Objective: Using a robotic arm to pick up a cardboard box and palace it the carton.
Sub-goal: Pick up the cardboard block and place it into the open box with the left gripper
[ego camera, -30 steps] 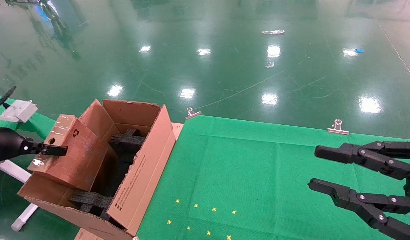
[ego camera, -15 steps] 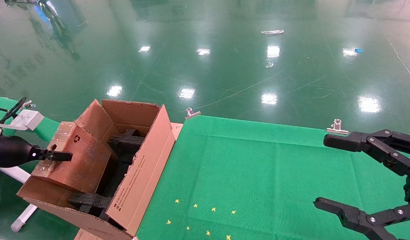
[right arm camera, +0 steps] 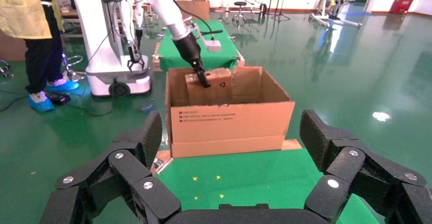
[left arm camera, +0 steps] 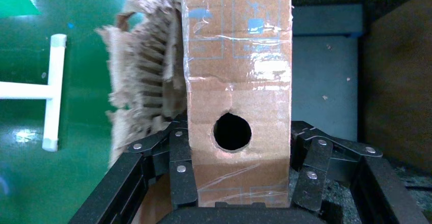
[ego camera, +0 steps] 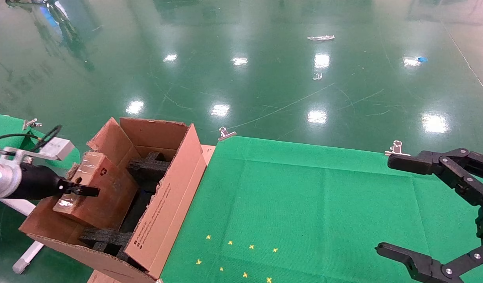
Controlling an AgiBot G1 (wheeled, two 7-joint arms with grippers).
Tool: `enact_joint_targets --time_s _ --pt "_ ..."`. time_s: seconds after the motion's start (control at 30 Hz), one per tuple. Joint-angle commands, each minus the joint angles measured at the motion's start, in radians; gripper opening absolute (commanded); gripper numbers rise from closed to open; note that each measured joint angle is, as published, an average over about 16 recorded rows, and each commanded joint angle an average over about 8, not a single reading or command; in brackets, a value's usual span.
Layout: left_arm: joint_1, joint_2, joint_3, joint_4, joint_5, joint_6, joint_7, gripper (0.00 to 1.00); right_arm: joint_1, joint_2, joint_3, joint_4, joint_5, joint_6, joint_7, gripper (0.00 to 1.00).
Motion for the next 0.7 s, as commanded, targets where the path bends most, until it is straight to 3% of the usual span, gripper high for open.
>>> enact_joint_targets --time_s 0.03,0.33,0.37,0.6,0.63,0.7 --pt "0.017 0.026 0.004 0.029 -0.006 0.002 0.007 0.0 0.0 0.0 0.0 0.0 0.0 0.0 0.0 1.0" --pt "0.115 0.149 -0.003 0.206 -0.06 0.018 0.096 0.0 0.0 0.0 -0.001 0.0 0.0 0.0 0.0 1.0" --pt "0.122 0.157 -0.008 0.223 -0.07 0.023 0.108 0.06 0.0 0.0 -0.001 0.0 0.0 0.0 0.0 1.0" --pt "0.128 0.197 -0.03 0.321 -0.108 0.055 0.191 0.94 0.0 0.0 -0.001 0.0 0.001 0.0 -0.001 1.0" --pt "0.124 0.201 -0.033 0.332 -0.112 0.059 0.2 1.0 0.0 0.0 -0.001 0.0 0.001 0.0 -0.001 1.0" --pt "0.117 0.206 -0.039 0.353 -0.119 0.066 0.219 1.0 0.0 0.001 -0.001 0.0 0.001 0.001 -0.001 1.0"
